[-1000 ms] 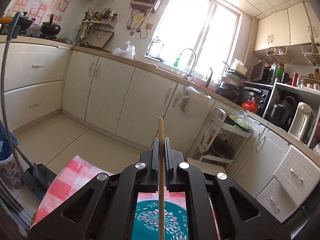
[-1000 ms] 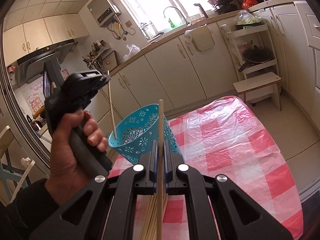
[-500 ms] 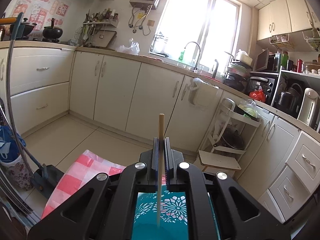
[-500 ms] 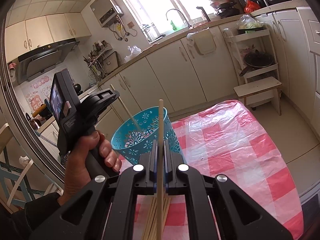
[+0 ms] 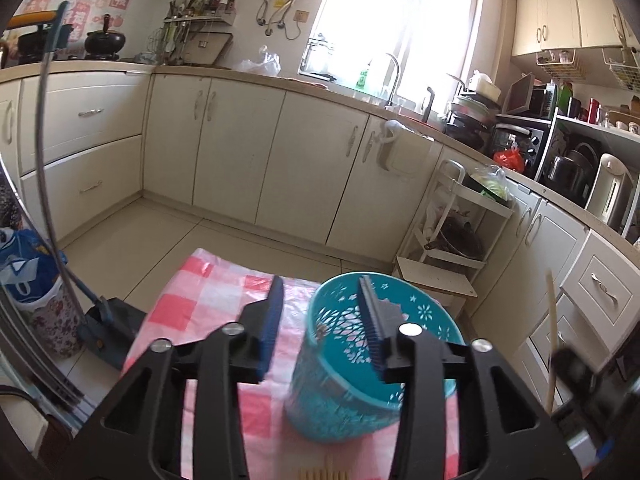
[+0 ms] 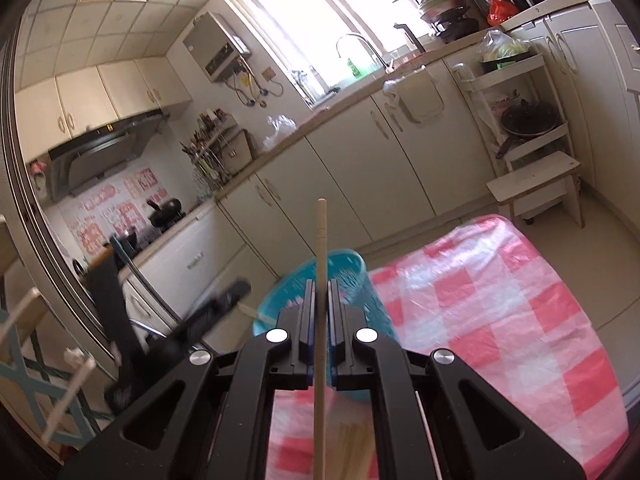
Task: Organize utensils
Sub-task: 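Lower the left gripper onto one chopstick and close on it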
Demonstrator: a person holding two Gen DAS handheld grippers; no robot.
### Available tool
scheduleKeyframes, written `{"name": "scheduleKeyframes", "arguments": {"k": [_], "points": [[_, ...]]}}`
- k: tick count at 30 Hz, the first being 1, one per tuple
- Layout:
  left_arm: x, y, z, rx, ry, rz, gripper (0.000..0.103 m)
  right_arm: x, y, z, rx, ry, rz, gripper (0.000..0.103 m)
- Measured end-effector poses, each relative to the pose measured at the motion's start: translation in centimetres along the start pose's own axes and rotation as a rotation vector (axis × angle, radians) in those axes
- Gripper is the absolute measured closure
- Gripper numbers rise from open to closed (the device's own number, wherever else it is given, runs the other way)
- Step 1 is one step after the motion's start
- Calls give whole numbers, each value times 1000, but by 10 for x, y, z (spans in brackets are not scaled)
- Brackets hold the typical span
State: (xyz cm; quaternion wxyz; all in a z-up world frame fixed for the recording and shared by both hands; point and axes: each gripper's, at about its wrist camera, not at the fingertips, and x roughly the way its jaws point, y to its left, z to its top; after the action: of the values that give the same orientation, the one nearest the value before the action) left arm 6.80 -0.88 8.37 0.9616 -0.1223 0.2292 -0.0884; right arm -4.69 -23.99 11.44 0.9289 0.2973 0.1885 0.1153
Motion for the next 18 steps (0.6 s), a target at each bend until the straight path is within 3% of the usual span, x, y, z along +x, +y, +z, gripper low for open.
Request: {"name": "scheduleKeyframes", "arguments": {"k": [5, 8, 11, 18], "points": [[-46, 24, -9, -5, -15, 44, 30, 20, 13, 40, 68, -104, 57, 97], [-62, 32, -17, 7, -12, 66, 23, 39, 23, 60, 95, -180, 53, 97], [-73, 41, -28, 6, 11, 81, 19, 64, 29, 67, 73, -242, -7, 97], [-79, 54, -51, -17, 77, 87, 17, 113, 14, 42, 21, -110, -120, 96]]}}
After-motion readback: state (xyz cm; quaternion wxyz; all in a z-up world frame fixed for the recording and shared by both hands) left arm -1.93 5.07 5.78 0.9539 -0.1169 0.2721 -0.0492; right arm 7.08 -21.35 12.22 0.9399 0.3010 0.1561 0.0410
